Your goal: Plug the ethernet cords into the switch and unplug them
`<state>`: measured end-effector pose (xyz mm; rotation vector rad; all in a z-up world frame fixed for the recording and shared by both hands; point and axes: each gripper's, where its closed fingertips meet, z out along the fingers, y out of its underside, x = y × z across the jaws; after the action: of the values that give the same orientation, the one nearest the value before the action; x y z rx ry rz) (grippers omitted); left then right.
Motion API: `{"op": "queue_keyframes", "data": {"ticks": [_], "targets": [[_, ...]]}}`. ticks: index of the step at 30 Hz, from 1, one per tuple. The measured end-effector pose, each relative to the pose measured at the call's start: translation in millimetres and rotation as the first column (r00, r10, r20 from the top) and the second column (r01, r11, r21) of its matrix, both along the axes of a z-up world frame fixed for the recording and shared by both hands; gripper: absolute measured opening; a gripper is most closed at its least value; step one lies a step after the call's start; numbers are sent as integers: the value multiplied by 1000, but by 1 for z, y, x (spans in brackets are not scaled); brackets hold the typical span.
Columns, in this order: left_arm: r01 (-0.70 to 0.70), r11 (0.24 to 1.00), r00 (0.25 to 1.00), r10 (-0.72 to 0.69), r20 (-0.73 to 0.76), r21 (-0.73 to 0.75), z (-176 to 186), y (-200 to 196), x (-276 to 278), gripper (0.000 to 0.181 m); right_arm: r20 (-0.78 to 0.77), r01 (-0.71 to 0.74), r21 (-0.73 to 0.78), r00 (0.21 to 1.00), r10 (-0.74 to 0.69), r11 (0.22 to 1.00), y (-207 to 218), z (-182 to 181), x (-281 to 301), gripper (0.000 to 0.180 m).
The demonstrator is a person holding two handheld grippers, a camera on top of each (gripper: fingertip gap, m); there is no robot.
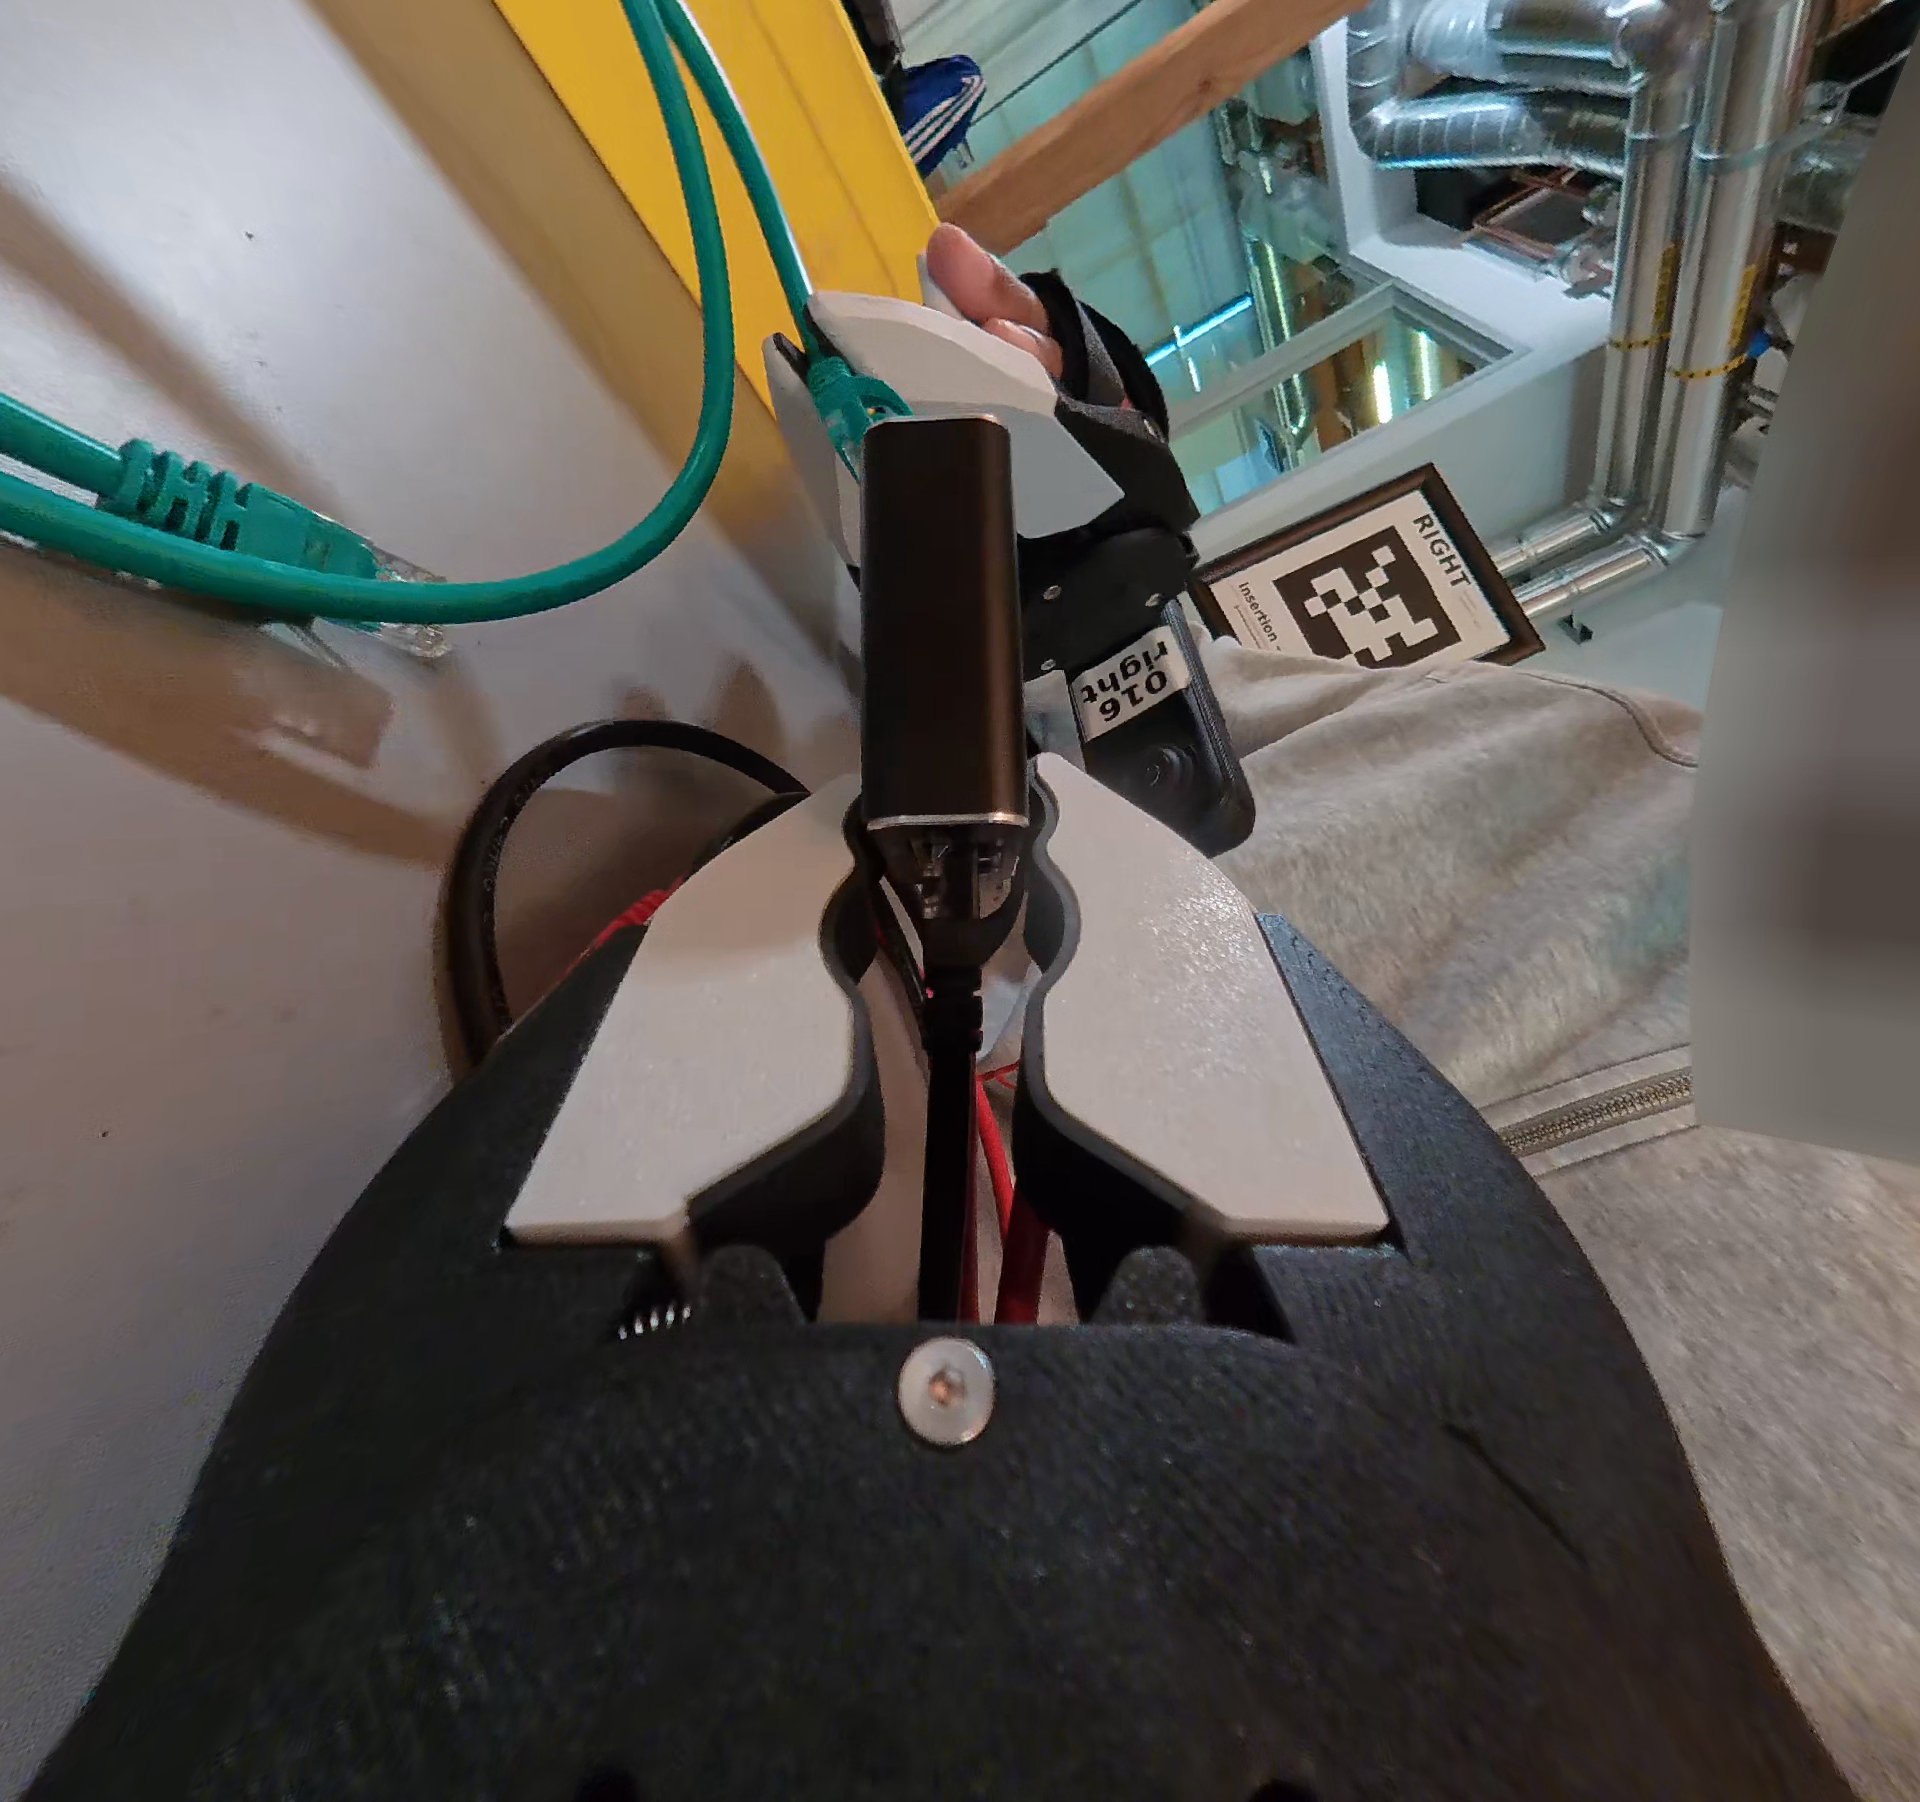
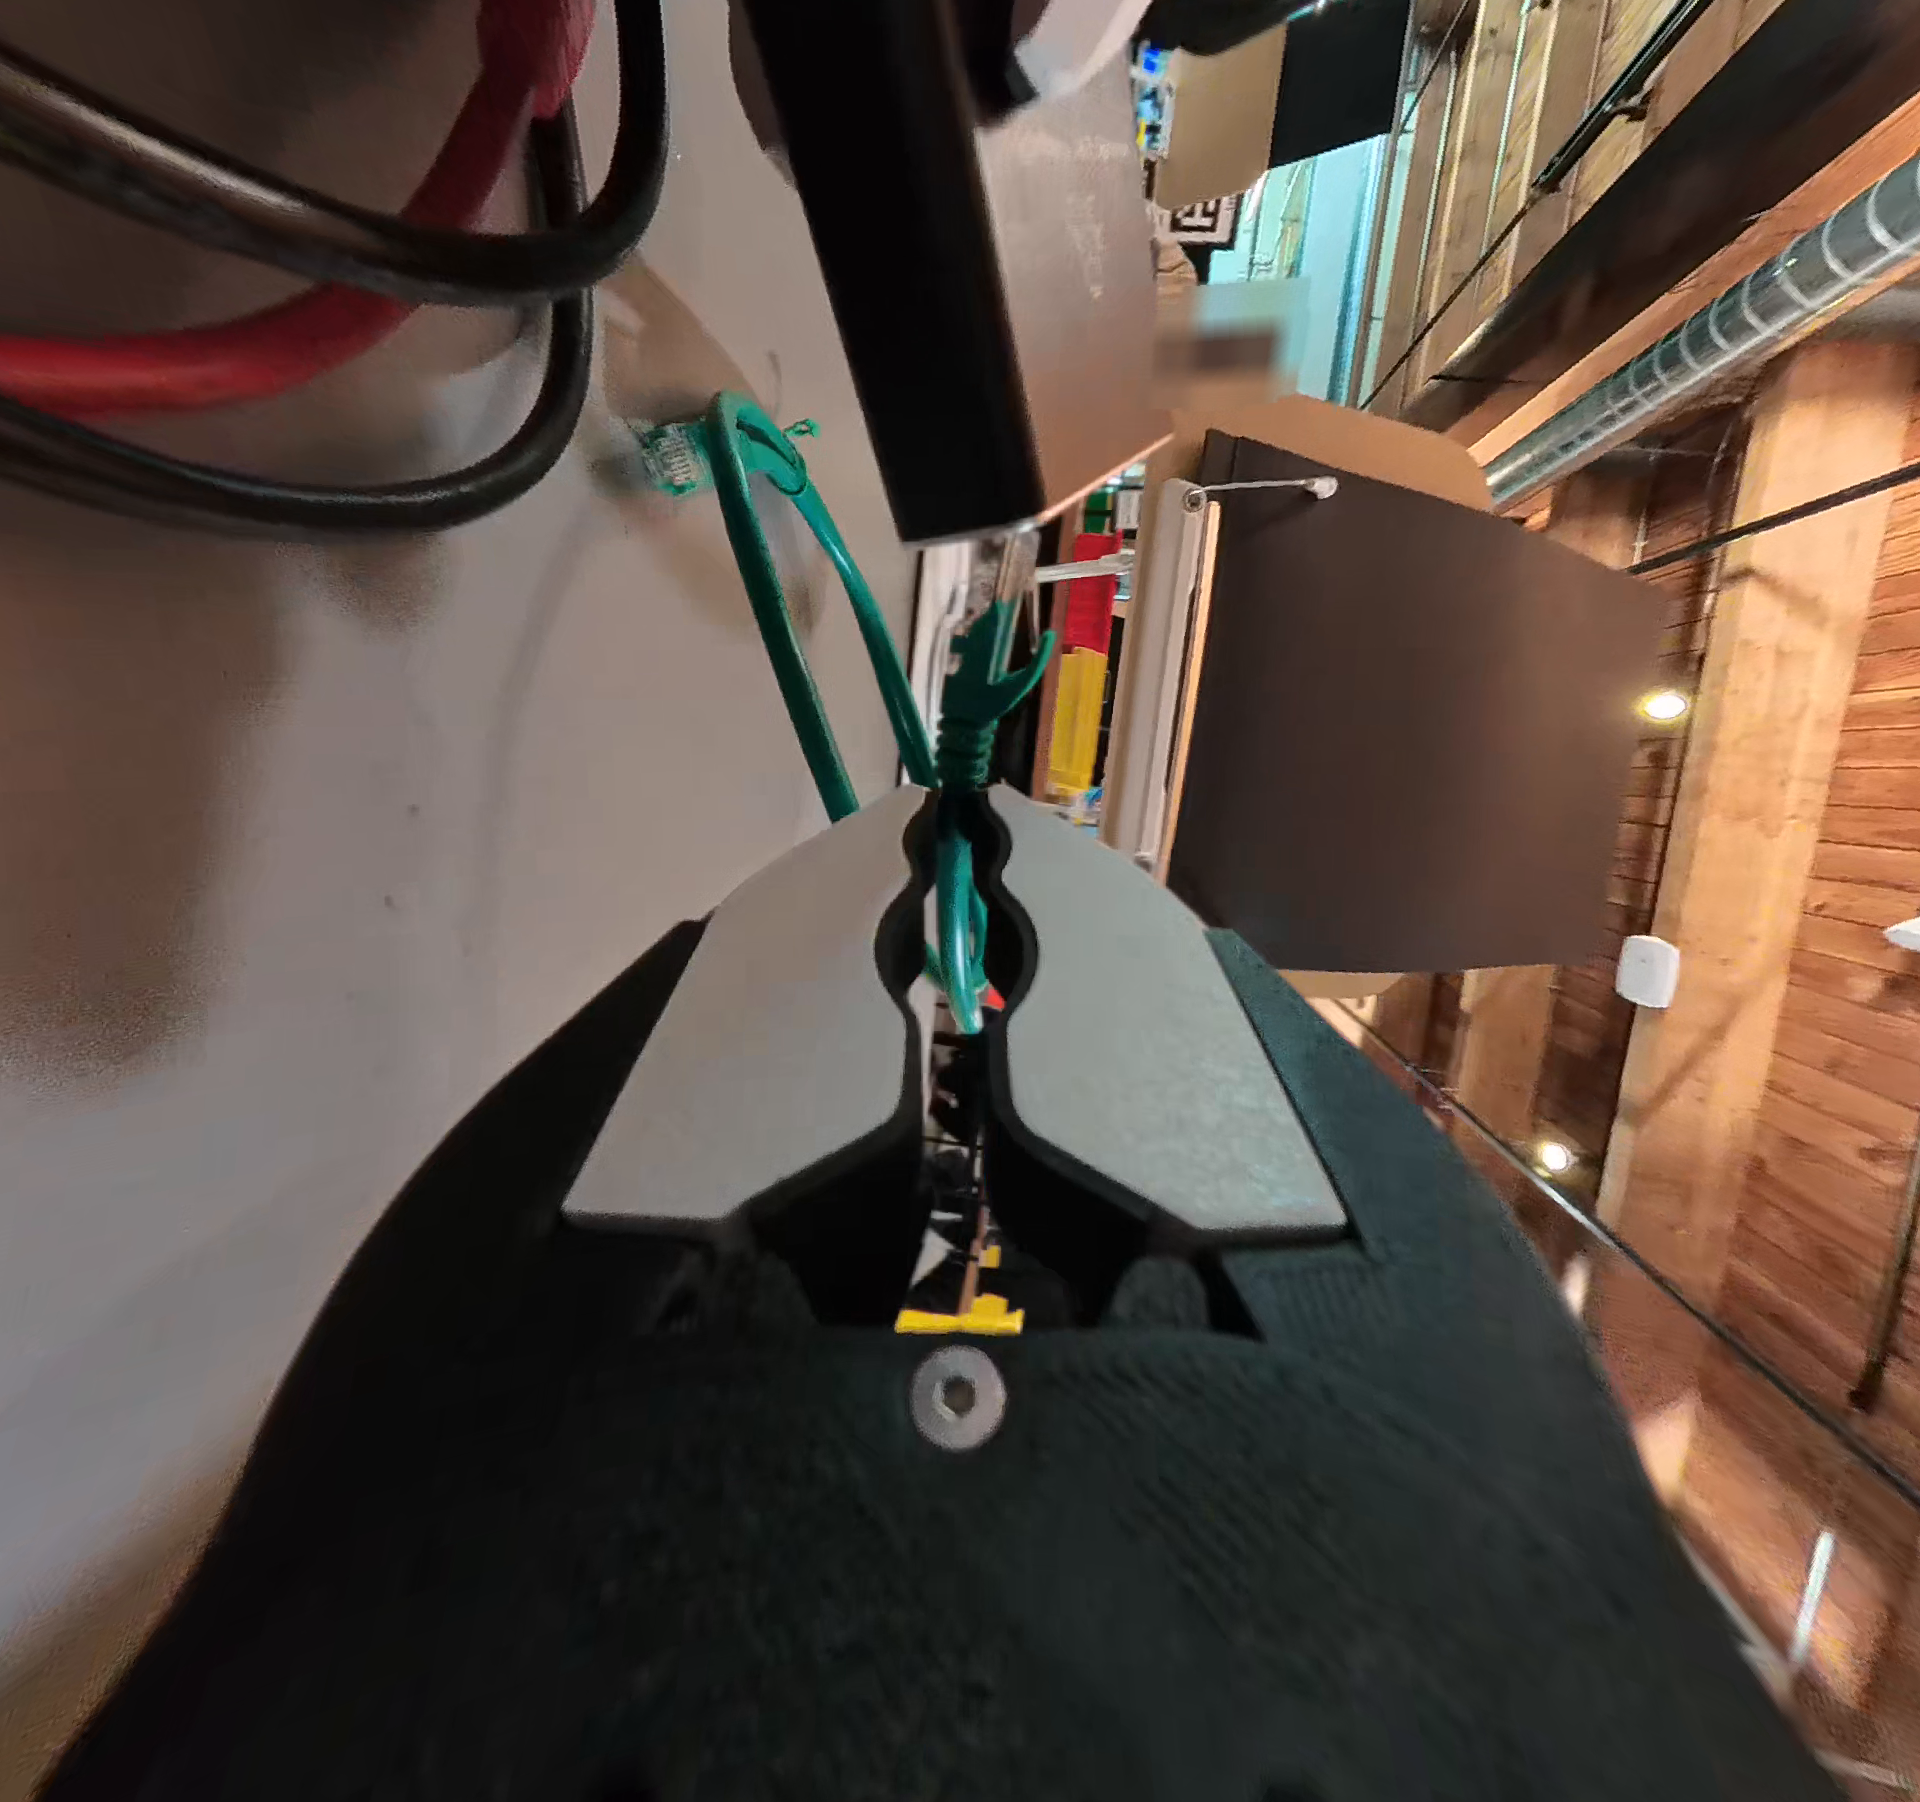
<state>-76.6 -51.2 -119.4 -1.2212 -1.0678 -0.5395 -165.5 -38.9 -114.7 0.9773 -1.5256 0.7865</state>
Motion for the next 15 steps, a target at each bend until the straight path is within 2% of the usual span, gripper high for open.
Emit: {"op": "queue_keyframes", "data": {"ticks": [6, 9, 11, 15], "targets": [[16, 999, 1000, -15, -9, 34, 3, -2, 2, 27, 70, 7, 31, 998, -9, 1000, 5, -12, -6, 6], [32, 998, 998, -29, -56, 61, 9, -3, 4, 27, 92, 82, 103, 991, -92, 991, 10, -26, -20, 8], [34, 996, 995, -26, -100, 81, 16, -4, 5, 26, 147, 150, 148, 974, -172, 978, 16, -37, -32, 12], [22, 997, 985, -9, -171, 75, 26, -7, 7, 26, 347, 153, 112, 920, -183, 982, 19, -36, -38, 14]]}}
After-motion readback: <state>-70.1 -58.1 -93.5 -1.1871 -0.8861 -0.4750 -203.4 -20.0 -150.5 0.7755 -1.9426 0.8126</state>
